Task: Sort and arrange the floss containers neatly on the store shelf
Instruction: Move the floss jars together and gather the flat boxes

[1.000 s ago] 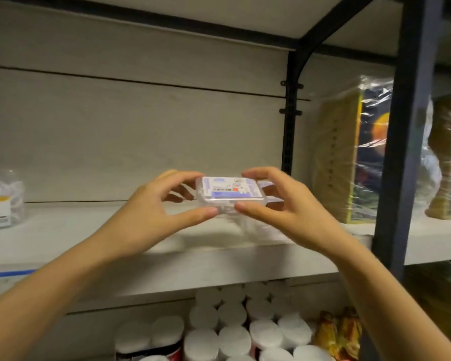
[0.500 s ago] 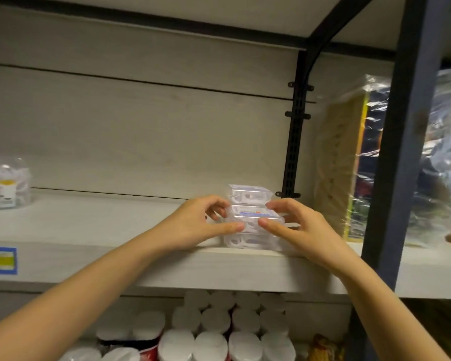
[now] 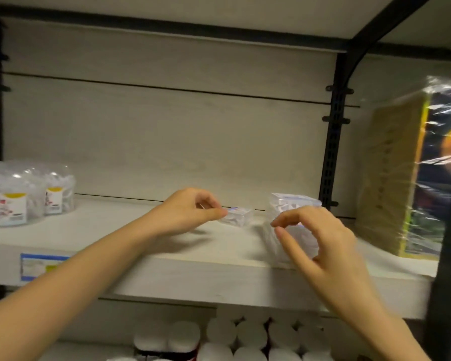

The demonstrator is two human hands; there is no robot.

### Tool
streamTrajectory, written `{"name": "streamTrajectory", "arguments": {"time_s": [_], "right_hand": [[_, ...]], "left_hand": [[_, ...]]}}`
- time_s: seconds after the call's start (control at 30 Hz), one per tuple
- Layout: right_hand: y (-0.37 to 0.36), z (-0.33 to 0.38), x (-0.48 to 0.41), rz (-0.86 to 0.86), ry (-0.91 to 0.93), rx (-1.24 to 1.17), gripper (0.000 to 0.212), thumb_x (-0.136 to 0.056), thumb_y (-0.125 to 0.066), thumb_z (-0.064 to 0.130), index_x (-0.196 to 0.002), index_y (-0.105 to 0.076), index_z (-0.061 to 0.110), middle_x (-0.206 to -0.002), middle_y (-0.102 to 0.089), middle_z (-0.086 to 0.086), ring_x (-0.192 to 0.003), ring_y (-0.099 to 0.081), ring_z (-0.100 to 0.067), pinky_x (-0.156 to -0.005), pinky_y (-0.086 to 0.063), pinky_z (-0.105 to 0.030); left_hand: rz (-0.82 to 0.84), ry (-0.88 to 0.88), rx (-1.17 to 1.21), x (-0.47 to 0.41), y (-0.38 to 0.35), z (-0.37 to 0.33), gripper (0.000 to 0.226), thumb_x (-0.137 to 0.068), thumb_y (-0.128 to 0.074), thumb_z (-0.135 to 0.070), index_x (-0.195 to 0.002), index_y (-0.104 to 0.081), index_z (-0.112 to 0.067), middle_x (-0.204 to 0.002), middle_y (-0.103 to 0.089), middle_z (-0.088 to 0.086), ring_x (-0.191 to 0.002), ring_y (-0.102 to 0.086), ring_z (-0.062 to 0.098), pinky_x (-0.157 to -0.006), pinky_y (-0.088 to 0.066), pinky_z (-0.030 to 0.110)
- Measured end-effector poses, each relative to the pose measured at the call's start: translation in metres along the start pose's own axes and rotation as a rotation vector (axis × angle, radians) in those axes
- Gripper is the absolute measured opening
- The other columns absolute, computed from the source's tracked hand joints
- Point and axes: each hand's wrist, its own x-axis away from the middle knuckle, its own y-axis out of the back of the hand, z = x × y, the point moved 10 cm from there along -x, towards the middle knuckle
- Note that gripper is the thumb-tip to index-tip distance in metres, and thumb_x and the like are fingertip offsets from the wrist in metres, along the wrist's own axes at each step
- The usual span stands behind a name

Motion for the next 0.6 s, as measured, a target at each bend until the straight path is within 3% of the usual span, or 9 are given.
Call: {"name": "streamTrajectory", "arguments": {"time_s": [0.1, 0.2, 0.3, 0.37, 0.5, 0.6], "right_hand": [[-0.024, 0.014, -0.008, 0.044, -0.019, 0.102, 0.014, -0.085, -0.048, 0.036, -0.087, -0.06, 0.031, -0.086, -0.061, 0.022, -0.081, -0.052, -0.002, -0.073, -0.039, -0.023], [-0.035, 0.017, -0.013, 0.042, -0.07, 0.164, 0.014, -0.084, -0.048, 0.036, -0.087, -0.061, 0.03, -0.085, -0.061, 0.021, -0.079, -0.051, -0.003, -0.071, -0.042, -0.025], [-0.038, 0.019, -0.014, 0.04, -0.111, 0.209, 0.016, -0.085, -0.046, 0.037, -0.088, -0.061, 0.031, -0.084, -0.061, 0.021, -0.078, -0.05, -0.002, -0.07, -0.041, -0.025], [-0.038, 0.021, -0.016, 0.051, -0.127, 0.254, 0.015, -0.084, -0.047, 0.037, -0.087, -0.061, 0.031, -0.083, -0.061, 0.02, -0.077, -0.051, -0.003, -0.069, -0.041, -0.025], [-0.041, 0.02, -0.022, 0.069, -0.134, 0.362, 0.011, -0.081, -0.054, 0.031, -0.085, -0.064, 0.029, -0.08, -0.063, 0.018, -0.075, -0.055, -0.01, -0.065, -0.034, -0.025], [-0.04, 0.016, -0.026, 0.066, -0.151, 0.382, 0.009, -0.079, -0.056, 0.029, -0.083, -0.064, 0.03, -0.079, -0.064, 0.019, -0.075, -0.057, -0.01, -0.066, -0.035, -0.026]], "left_hand": [[0.057, 0.002, -0.186, -0.028, 0.001, 0.01, 0.031, -0.078, -0.068, -0.039, -0.097, -0.067, -0.014, -0.088, -0.065, -0.002, -0.079, -0.057, 0.015, -0.072, -0.042, 0.024], [0.147, 0.008, -0.387, -0.06, -0.013, 0.01, 0.056, -0.077, -0.065, -0.051, -0.116, -0.057, -0.01, -0.111, -0.061, 0.004, -0.1, -0.057, 0.021, -0.083, -0.041, 0.025], [0.256, 0.05, -0.527, -0.083, -0.038, 0.015, 0.068, -0.074, -0.057, -0.065, -0.102, -0.061, -0.004, -0.109, -0.063, 0.014, -0.098, -0.059, 0.031, -0.073, -0.039, 0.028], [0.31, 0.077, -0.579, -0.09, -0.055, 0.019, 0.065, -0.074, -0.052, -0.069, -0.083, -0.063, -0.006, -0.106, -0.065, 0.016, -0.09, -0.057, 0.034, -0.068, -0.036, 0.026], [0.402, 0.116, -0.569, -0.095, -0.081, 0.022, 0.048, -0.083, -0.046, -0.06, -0.085, -0.064, -0.015, -0.095, -0.056, 0.009, -0.093, -0.057, 0.029, -0.068, -0.04, 0.026], [0.439, 0.107, -0.62, -0.099, -0.092, 0.024, 0.046, -0.088, -0.043, -0.053, -0.111, -0.062, -0.019, -0.11, -0.063, 0.014, -0.102, -0.06, 0.03, -0.063, -0.043, 0.025]]}}
